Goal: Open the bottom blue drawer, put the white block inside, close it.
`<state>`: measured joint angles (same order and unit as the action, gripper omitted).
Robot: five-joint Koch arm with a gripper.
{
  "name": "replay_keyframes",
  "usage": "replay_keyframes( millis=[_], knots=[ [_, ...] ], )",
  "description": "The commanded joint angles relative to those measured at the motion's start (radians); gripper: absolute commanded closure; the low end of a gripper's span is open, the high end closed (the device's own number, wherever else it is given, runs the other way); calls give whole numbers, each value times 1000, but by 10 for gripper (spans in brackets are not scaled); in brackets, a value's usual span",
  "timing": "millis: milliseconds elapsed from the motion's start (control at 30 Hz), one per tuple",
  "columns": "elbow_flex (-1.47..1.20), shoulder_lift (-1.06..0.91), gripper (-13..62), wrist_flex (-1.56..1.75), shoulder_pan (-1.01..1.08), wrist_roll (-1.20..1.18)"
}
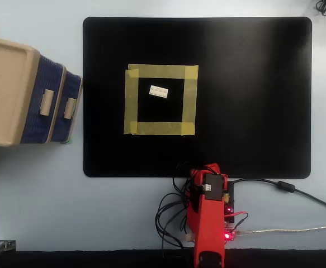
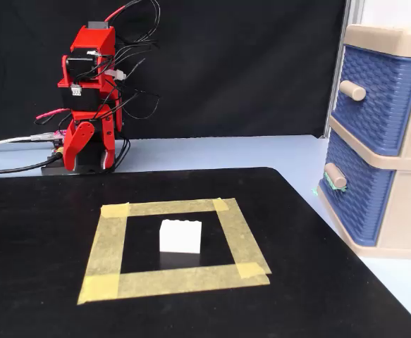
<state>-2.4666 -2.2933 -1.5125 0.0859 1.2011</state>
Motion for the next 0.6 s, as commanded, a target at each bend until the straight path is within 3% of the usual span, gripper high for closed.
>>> replay_keyframes(
  millis=[0, 400, 567],
  knots=[
    [-23, -57, 149, -126, 12, 15],
    [-5, -57, 148, -129, 21, 23],
    [397, -54, 152, -120, 12, 34]
  ],
)
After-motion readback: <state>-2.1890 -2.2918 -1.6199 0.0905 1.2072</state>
